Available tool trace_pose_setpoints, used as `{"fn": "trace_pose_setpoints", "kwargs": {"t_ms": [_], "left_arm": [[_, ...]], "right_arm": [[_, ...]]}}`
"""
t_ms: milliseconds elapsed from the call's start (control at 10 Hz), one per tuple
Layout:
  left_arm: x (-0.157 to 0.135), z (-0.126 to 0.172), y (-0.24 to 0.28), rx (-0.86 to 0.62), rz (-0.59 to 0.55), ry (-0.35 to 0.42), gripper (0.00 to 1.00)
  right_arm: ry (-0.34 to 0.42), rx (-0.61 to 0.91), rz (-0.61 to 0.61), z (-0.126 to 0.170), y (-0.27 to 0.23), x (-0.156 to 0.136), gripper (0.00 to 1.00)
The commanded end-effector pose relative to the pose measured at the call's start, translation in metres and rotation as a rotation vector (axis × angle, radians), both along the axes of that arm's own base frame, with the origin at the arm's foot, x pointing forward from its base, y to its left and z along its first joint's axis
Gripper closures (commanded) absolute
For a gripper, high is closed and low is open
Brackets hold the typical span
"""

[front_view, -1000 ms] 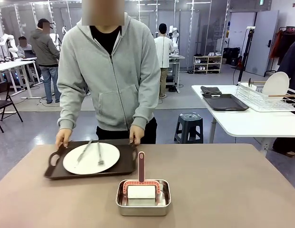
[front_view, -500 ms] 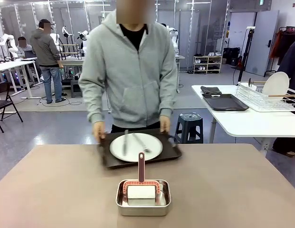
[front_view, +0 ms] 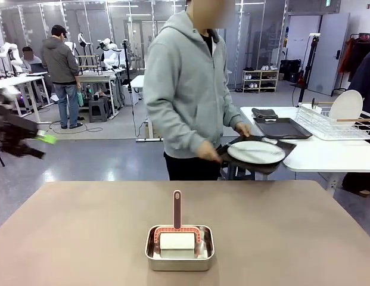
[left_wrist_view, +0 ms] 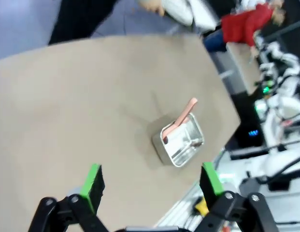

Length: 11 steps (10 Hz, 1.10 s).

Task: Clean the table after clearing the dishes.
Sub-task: When the right (or left) Handle tray is removed, use the right hand (or left hand) to clean the right (or left) side of the table with the Lint Roller.

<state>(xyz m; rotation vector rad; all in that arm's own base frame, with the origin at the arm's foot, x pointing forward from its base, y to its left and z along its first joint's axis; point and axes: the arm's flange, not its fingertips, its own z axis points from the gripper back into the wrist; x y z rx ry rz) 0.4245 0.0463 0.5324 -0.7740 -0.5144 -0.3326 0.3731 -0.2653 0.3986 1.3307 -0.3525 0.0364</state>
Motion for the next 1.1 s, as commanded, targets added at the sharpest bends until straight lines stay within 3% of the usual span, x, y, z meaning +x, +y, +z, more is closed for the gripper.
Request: {"fn": "trace_pose_setpoints", "kwargs": {"t_ms": [0,100,300,500,600,700,800,1000], "left_arm": [[0.02,-0.003,-0.063,0.158,-0.071,-0.016,0.0],[0.03,0.0,-0.109,0.283,-0.147,-0.045,0.0],[0.036,0.002,-0.199,0.49,-0.401,-0.077,0.0],[0.039,-0.004,-0.25,0.67,-0.581,-0.081,0.0],[0.044,-0.01,-0.264,0.677,-0.647,-0.067,0.0],[0.044,-0.011,-0.269,0.634,-0.698,-0.049,0.0],[0.029,-0.017,-0.271,0.64,-0.601,-0.079,0.0],[0.029,-0.017,-0.271,0.64,-0.601,-0.079,0.0]], "right_arm": [[-0.019,0.001,0.008,0.003,0.001,-0.001,0.0],[-0.019,0.001,0.008,0.003,0.001,-0.001,0.0],[-0.019,0.001,0.008,0.003,0.001,-0.001,0.0],[-0.019,0.001,0.008,0.003,0.001,-0.001,0.0],[-0.019,0.001,0.008,0.003,0.001,-0.001,0.0],[-0.019,0.001,0.008,0.003,0.001,-0.001,0.0],[-0.019,0.001,0.008,0.003,0.001,-0.001,0.0],[-0.019,0.001,0.008,0.003,0.001,-0.001,0.0]]}}
